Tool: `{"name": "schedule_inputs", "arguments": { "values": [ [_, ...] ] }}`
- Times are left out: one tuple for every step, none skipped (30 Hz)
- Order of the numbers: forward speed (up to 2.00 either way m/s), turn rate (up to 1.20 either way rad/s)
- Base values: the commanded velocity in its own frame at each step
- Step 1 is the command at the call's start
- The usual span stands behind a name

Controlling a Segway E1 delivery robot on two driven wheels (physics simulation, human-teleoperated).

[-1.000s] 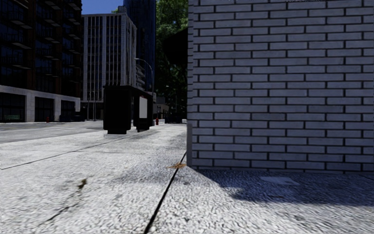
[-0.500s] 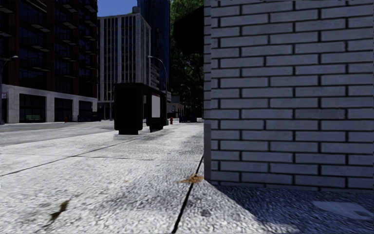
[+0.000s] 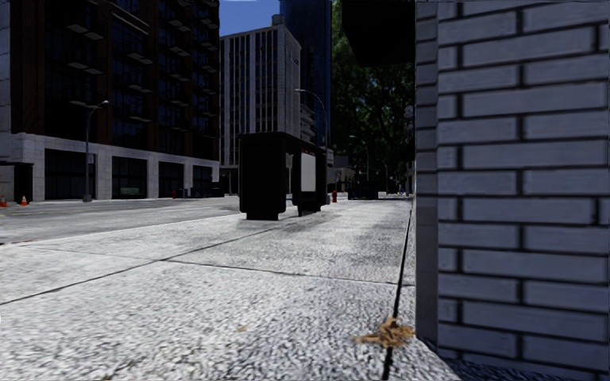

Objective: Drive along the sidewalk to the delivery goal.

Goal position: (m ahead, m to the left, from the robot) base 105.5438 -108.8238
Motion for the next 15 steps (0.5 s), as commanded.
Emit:
{"name": "schedule_inputs", "arguments": {
  "values": [
    [1.28,0.48],
    [1.28,0.48],
    [1.28,0.48],
    [1.28,0.48],
    [1.28,0.48],
    [1.28,0.48],
    [1.28,0.48],
    [1.28,0.47],
    [1.28,0.43],
    [1.28,0.22],
    [1.28,0.22],
    [1.28,0.0],
    [1.34,0.0],
    [1.98,0.0],
    [2.0,0.0]
  ]
}}
